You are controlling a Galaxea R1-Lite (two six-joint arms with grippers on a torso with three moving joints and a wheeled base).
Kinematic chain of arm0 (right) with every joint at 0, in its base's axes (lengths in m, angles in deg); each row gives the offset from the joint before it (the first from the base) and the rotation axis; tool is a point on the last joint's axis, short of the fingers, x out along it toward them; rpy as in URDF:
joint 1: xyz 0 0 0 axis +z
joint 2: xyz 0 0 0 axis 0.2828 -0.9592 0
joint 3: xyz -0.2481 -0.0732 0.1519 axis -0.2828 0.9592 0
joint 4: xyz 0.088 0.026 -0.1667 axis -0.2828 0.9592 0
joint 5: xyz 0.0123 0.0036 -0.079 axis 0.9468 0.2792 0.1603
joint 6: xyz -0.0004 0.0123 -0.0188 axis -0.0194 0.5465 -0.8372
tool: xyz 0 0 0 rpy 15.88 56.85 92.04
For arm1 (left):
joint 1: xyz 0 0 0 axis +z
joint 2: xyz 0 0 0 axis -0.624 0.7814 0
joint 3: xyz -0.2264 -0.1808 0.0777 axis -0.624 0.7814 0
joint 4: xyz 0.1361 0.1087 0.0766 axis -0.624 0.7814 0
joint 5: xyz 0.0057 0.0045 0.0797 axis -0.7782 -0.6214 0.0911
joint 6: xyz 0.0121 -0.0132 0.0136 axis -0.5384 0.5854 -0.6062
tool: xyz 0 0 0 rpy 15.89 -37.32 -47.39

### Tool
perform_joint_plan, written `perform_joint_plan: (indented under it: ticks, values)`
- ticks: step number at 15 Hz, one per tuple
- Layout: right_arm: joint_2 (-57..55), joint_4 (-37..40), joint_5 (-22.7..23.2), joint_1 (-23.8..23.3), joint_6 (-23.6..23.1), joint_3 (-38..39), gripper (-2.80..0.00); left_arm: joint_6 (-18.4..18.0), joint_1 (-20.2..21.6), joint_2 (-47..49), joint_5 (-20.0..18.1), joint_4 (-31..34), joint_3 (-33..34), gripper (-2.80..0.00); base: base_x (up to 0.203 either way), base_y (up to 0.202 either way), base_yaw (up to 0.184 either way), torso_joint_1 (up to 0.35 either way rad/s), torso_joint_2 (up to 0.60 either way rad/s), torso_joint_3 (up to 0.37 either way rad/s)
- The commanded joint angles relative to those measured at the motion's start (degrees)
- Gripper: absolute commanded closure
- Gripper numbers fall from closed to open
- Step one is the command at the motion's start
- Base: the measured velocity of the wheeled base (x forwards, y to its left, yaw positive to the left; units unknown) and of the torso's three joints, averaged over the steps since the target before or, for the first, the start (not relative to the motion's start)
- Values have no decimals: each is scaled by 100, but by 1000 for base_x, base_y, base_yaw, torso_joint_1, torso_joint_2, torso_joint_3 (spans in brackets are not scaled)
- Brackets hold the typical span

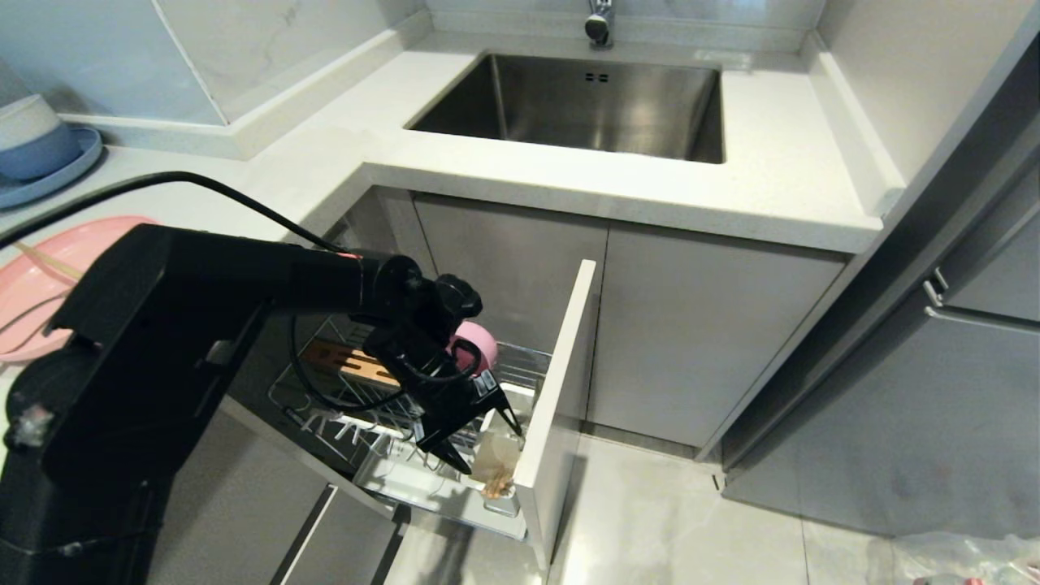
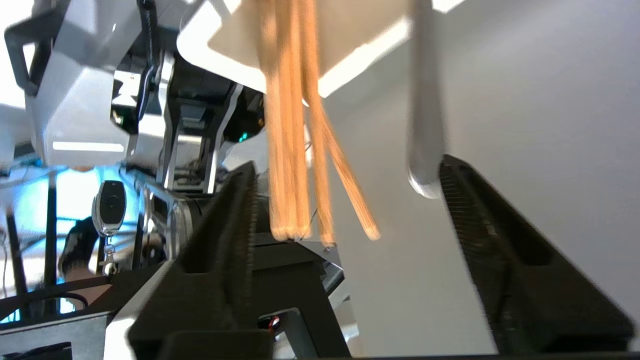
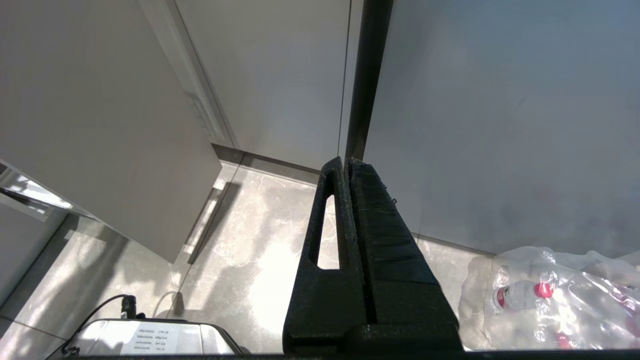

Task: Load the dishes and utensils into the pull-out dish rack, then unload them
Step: Pick up the chopsticks and place it in the cupboard

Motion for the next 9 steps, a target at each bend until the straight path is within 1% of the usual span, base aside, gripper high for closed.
perform_joint_plan:
  ticks: [1, 4, 5, 7, 9]
  values:
    - [0, 2, 3, 2, -5, 0, 0, 35, 2, -417, 26, 48, -1, -280, 0, 0, 0, 0, 0, 0]
    - [0, 2, 3, 2, -5, 0, 0, 36, 22, -1038, 257, 285, -57, -280, 0, 0, 0, 0, 0, 0]
    - [0, 2, 3, 2, -5, 0, 0, 23, 34, -1249, 336, 372, -50, 0, 0, 0, 0, 0, 0, 0]
    - [0, 2, 3, 2, 3, 0, 0, 23, 39, -1626, 544, 489, -42, 0, 0, 0, 0, 0, 0, 0]
    - [0, 2, 3, 2, -5, 0, 0, 34, 14, -2043, 660, 541, -42, 0, 0, 0, 0, 0, 0, 0]
